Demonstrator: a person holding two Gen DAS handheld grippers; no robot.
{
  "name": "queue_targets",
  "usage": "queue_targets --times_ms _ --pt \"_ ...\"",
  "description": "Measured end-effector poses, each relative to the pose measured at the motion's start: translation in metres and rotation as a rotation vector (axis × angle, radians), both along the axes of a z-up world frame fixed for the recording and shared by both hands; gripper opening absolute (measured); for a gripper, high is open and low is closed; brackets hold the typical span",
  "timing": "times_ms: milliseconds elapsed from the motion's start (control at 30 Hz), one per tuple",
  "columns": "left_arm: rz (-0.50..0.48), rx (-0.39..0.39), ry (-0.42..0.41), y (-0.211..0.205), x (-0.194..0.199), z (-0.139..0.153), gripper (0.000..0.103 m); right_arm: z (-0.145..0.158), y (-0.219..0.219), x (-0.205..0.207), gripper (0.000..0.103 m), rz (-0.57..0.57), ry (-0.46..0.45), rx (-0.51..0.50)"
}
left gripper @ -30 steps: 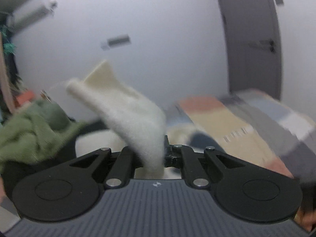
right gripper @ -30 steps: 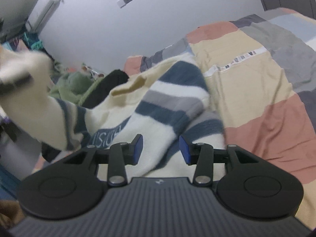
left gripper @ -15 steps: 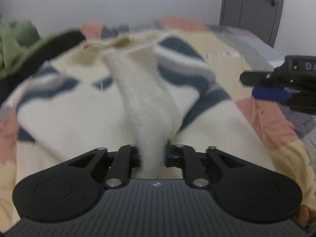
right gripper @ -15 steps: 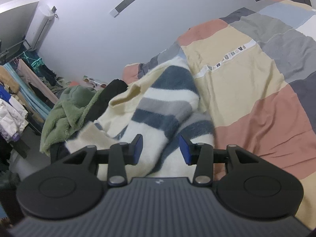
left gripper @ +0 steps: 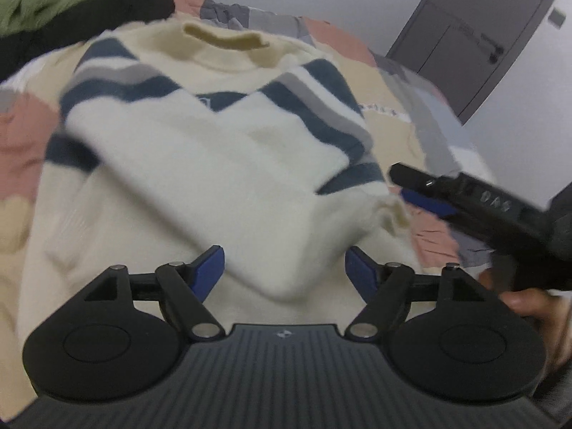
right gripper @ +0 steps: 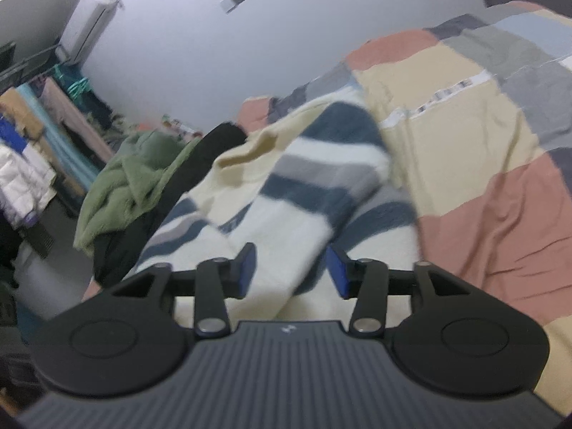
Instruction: Fold large clothes
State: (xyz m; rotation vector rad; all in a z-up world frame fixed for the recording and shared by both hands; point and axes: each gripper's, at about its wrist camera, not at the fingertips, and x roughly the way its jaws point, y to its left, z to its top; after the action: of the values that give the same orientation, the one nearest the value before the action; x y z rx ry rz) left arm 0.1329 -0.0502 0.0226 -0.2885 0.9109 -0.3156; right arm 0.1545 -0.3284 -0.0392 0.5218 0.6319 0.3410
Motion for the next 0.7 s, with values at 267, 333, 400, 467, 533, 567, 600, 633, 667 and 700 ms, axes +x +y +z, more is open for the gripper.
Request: queue_targets --times_ms 267,333,400,467,533,567,600,633,667,700 --pt "0.073 -0.080 0.017 0.060 -0.028 -0.011 0.081 -0.013 0.029 -0.012 0.061 0.084 0.093 0.018" --pt "0.128 -0.057 0.011 0.077 -0.023 -0.015 0.081 -0.016 0.039 -0.012 0.061 0.068 0.119 -0.062" --pt "0.178 -0.034 0.001 0.094 -0.018 -0.015 0.081 -0.021 0.046 -0.009 0.061 0.058 0.144 -0.124" --pt "0.240 -0.030 -0.016 0.114 -0.012 -0.013 0.081 -0.027 0.051 -0.005 0.060 0.047 0.172 -0.164" --pt "0.276 -0.042 -0.019 0.129 -0.008 -0.012 0.081 -0.033 0.056 -0.001 0.060 0.041 0.198 -0.202" --pt "0.289 -0.049 -0.017 0.135 -0.007 -0.012 0.081 -0.036 0.056 0.000 0.060 0.045 0.208 -0.206" --pt "0.304 -0.057 -0.014 0.141 -0.005 -0.013 0.081 -0.038 0.057 0.000 0.060 0.050 0.214 -0.206" --pt "0.317 -0.064 -0.013 0.147 -0.005 -0.014 0.081 -0.039 0.059 0.001 0.059 0.058 0.212 -0.214" --pt "0.327 -0.069 -0.008 0.151 -0.006 -0.017 0.081 -0.040 0.061 0.001 0.058 0.070 0.206 -0.226" --pt "0.331 -0.071 -0.002 0.152 -0.005 -0.019 0.081 -0.040 0.065 0.001 0.052 0.088 0.197 -0.239"
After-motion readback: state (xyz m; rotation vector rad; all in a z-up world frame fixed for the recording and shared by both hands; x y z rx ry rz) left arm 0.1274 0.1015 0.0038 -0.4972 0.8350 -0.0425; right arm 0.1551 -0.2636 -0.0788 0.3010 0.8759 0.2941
